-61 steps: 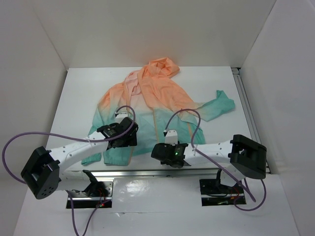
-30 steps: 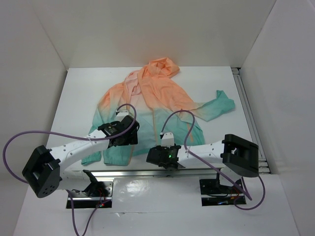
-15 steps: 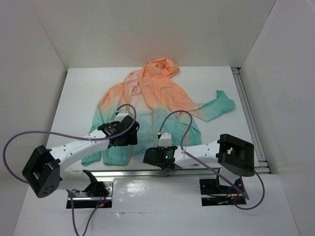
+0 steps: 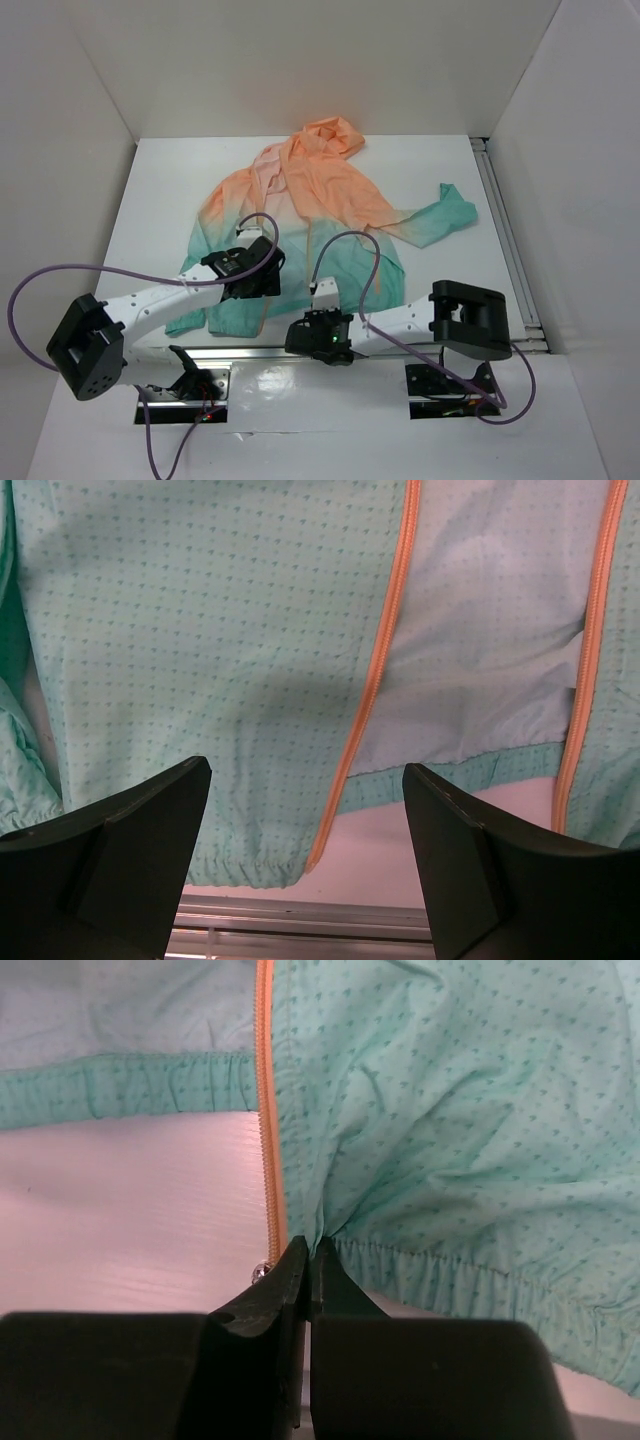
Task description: Zip up the jacket
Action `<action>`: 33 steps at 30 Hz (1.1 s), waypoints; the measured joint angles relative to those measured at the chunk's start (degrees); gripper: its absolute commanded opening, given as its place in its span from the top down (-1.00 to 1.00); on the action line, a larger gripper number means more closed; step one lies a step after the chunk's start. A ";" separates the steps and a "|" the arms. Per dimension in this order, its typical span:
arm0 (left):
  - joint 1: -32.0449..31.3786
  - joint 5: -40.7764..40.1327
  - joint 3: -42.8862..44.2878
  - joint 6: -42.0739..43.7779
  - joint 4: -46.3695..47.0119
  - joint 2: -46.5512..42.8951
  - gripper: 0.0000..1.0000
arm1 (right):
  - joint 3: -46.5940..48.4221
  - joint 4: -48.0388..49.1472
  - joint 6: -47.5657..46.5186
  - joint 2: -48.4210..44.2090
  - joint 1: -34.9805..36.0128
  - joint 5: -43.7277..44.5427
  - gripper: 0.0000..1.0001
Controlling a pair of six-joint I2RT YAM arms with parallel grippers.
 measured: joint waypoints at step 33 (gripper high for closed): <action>-4.00 8.87 -12.79 1.53 19.32 -18.21 -0.82 | -33.83 91.60 -66.73 -18.32 2.10 13.29 1.00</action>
